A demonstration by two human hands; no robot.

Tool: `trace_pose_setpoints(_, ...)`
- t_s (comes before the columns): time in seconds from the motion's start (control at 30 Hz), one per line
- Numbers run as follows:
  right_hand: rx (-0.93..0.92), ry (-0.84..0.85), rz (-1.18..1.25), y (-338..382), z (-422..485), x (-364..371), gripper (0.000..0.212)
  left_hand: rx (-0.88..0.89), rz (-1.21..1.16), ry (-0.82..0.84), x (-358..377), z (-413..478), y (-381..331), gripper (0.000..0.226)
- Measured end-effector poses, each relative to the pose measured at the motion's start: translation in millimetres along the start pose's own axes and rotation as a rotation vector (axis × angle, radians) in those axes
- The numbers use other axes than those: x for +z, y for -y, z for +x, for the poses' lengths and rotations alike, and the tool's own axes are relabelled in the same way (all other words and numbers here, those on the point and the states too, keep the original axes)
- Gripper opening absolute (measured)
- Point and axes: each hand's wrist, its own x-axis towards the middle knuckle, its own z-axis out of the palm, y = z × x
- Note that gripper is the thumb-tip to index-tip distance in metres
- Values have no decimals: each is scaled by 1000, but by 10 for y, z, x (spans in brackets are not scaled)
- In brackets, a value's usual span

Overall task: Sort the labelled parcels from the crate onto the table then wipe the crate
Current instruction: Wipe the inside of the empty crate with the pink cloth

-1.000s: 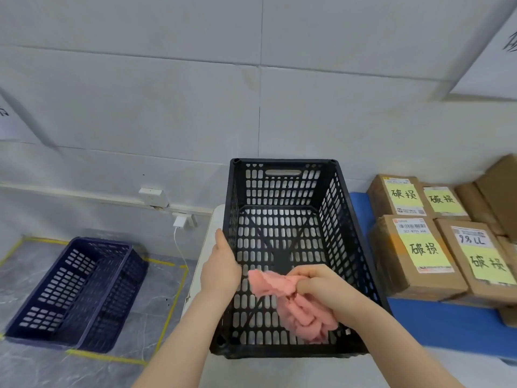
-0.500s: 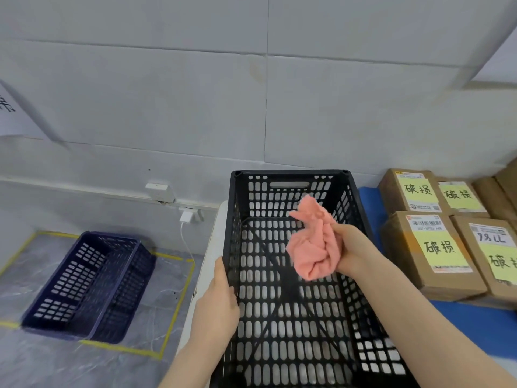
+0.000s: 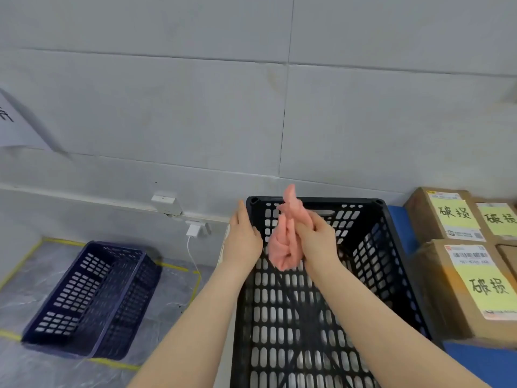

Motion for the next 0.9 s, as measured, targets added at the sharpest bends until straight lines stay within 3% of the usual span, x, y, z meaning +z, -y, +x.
trace_pose_setpoints(0.03, -168, -27, -108, -5, 35, 64, 19, 12, -20, 0, 8, 45, 5, 73)
trace_pose_setpoints(0.13, -474, 16, -348, -109, 121, 334, 36, 30, -15, 17, 50, 99, 48, 70)
trace_pose_setpoints(0.23, -495, -8, -400, -373, 248, 525, 29, 9, -29, -18, 76, 138, 104, 59)
trace_pose_setpoints(0.3, -622, -48, -631, -490, 290, 555, 21, 17, -60, -19, 94, 161, 128, 57)
trace_pose_setpoints(0.4, -802, 14, -743, -678, 346, 621, 30, 5, -119, -28, 88, 160, 133, 65)
trace_pose_setpoints(0.6, -851, 143, -1015, -1227, 587, 419, 34, -27, -112, -26, 107, 171, 156, 71)
trace_pose_setpoints(0.63, -778, 151, -1058, -1382, 618, 335, 35, -33, -113, -23, 106, 177, 165, 73)
trace_pose_setpoints(0.7, -616, 167, -1324, -1615, 698, 208, 47, -33, -127, -13, 113, 182, 179, 77)
trace_pose_setpoints(0.8, -640, 330, -1488, -1944, 870, 122, 77, -41, -116, -10, 116, 167, 152, 78)
trace_pose_setpoints(0.9, -607, 383, -1597, -1793, 954, 179, 75, -53, -97, -15, 116, 185, 156, 79)
